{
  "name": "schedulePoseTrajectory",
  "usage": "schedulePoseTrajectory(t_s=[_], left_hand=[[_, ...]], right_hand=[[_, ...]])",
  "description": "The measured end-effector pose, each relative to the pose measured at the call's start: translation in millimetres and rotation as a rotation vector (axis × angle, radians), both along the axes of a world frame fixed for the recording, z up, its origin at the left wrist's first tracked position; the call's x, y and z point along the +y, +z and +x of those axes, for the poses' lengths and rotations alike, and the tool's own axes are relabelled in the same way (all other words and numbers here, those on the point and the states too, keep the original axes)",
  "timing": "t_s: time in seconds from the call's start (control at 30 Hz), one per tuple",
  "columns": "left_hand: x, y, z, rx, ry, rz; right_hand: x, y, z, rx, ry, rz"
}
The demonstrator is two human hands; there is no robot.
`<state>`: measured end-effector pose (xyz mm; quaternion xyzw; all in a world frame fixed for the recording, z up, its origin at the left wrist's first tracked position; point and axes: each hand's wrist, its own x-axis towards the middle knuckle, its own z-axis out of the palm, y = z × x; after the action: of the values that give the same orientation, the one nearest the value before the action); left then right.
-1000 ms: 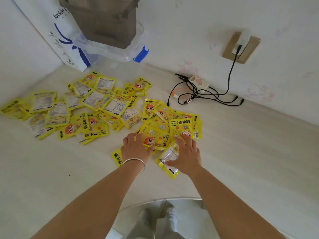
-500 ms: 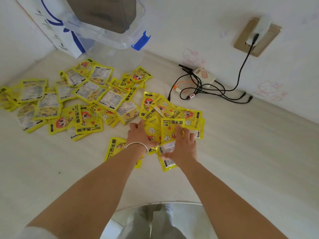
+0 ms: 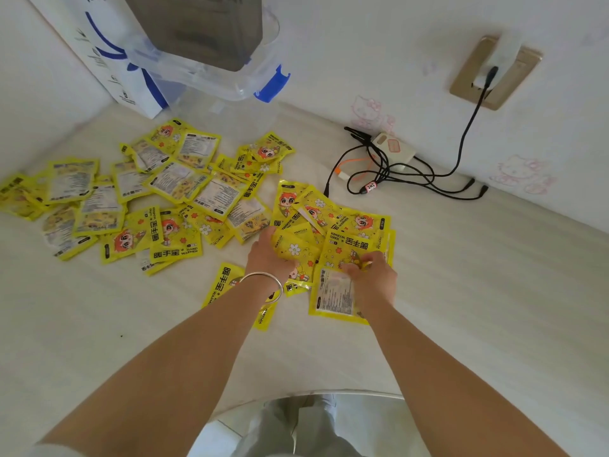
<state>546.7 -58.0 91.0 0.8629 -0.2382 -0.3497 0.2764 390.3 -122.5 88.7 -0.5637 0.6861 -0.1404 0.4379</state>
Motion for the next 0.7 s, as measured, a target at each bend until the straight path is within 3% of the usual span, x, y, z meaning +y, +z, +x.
schedulePoseTrajectory(t_s=[0.23,0.37,0.5,0.7], left_hand=[[5.2,2.3,-0.9,0.09,0.06,0.04],[-0.1,7.6,-5.2,0.12,-0.013,0.124],[-2.9,9.7,-8.0,0.087,-0.046,0.088],[-4.7,9.3,-15.0,0.206,0.127,0.024]], right_hand=[[-16.3,-2.0,-4.1,-0.086,-0.47,0.053],[-9.7,-9.0,0.7,0.0,-0.353,0.12],[-2.4,-4.0,11.4,0.139,-0.172,0.122],[-3.3,-1.5,13.8,-0.011,-0.23,0.306]])
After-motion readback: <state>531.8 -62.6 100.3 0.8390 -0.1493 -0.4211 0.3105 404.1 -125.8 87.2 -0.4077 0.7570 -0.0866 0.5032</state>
